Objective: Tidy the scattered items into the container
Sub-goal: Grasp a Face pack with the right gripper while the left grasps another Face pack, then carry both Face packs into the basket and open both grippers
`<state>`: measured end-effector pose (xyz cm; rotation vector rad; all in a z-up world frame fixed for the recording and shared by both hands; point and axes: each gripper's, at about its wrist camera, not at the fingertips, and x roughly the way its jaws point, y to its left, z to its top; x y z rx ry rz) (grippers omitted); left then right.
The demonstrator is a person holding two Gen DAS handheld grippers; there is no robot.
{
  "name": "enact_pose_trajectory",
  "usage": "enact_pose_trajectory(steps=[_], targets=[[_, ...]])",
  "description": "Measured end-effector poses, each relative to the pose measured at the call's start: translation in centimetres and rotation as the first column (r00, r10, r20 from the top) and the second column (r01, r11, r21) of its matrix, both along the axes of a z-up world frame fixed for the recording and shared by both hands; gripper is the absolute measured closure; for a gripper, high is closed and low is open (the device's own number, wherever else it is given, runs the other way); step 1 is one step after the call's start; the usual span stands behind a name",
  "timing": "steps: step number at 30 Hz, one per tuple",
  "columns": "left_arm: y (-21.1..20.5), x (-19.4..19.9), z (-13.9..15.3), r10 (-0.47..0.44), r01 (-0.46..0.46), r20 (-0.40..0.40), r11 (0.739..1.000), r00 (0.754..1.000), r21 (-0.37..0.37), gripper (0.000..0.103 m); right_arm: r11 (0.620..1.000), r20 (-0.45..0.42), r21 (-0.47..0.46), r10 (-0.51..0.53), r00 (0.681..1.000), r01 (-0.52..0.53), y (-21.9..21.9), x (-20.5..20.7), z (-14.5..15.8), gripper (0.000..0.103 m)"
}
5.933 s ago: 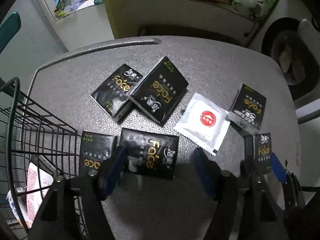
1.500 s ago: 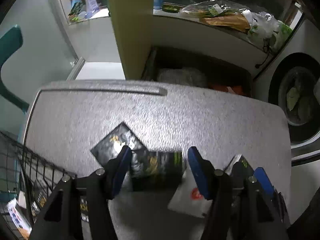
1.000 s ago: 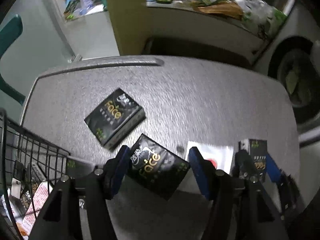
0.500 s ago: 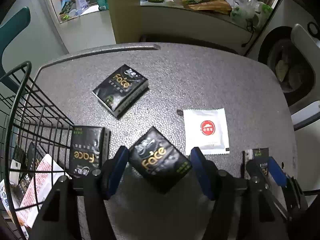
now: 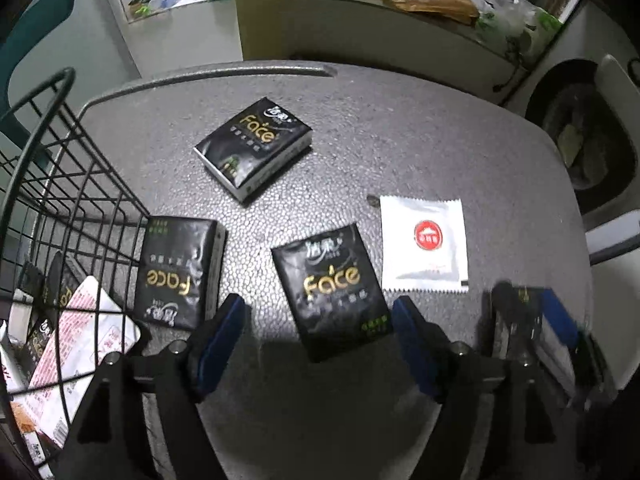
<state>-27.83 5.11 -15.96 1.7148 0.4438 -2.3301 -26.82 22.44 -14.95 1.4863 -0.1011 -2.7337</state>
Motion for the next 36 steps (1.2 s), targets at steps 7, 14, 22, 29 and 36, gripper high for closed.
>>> enact_pose_trajectory(steps=[7,14,22,29,36], targets=[[0.2,-0.3,-0.7,-0.015,0.015,0.016,1.0,1.0,0.001,0.047,0.999,0.015,-0.002,0.039,0.999,-0.039,0.4,1.9,-0.1,0.056],[0.3,1.3,-0.4,-0.032,0.031,0.017,0.999,0.999,0.017,0.051,0.998,0.013,0.011,0.056,0.998,-0.056,0.4,3.7,0.7,0.056],[1.2,4.5,4.9,-0.066,0.067,-0.069,0.997,0.995,0.023,0.051,0.995,-0.069,-0.031,0.094,0.993,-0.096,-1.0,6.7,6.4,0.056],[-3.0,10.0,12.4,-0.092,0.087,-0.166,0.995,0.982,-0.039,0.051,0.961,-0.181,-0.095,0.24,0.954,-0.26,-6.9,10.3,13.6,0.056],[-12.6,15.0,13.6,-0.003,-0.012,-0.136,0.994,0.991,-0.109,0.051,0.862,-0.208,-0.105,0.468,0.859,-0.495,-17.1,13.8,15.9,0.055]])
